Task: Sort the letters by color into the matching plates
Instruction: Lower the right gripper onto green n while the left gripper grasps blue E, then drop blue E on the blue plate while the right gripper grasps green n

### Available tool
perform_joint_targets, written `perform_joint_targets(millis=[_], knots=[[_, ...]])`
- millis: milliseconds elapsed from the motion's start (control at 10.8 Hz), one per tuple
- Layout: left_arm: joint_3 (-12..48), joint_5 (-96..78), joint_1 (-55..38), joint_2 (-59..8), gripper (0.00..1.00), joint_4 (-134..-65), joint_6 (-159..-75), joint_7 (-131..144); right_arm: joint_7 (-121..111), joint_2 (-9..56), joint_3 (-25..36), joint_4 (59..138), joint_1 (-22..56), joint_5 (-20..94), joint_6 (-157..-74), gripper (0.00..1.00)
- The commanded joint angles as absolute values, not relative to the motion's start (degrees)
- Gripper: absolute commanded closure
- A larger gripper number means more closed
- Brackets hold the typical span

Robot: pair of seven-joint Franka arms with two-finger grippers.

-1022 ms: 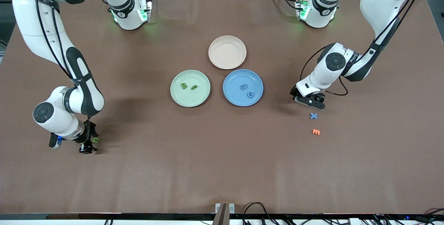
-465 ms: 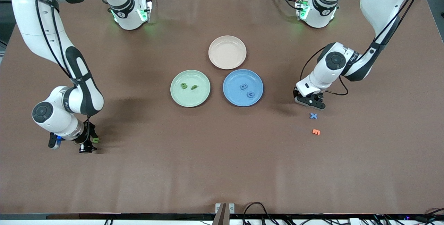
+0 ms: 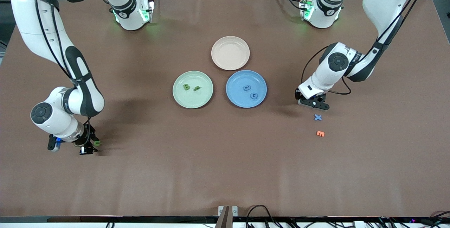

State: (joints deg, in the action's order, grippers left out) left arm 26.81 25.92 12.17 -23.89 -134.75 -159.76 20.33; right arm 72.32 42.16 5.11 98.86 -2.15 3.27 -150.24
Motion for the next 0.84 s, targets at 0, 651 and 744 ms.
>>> perform_joint_targets(millis=[0, 651, 744], knots=[[29.78, 15.15, 8.45, -19.78, 1.00, -130.63, -150.32, 22.49, 70.49, 41.22, 5.10, 100.90, -2.29, 3.60, -151.08, 0.48], [30.94, 13.27, -8.43, -26.62, 1.00, -117.52, -143.44, 53.85, 69.00, 41.49, 5.10, 101.07, -2.20, 3.52, -152.23, 0.73], [30.85, 13.53, -9.83, -28.11, 1.00, -116.38, -143.44, 56.40, 68.99, 41.48, 5.10, 101.07, -2.20, 3.52, -152.23, 0.74]])
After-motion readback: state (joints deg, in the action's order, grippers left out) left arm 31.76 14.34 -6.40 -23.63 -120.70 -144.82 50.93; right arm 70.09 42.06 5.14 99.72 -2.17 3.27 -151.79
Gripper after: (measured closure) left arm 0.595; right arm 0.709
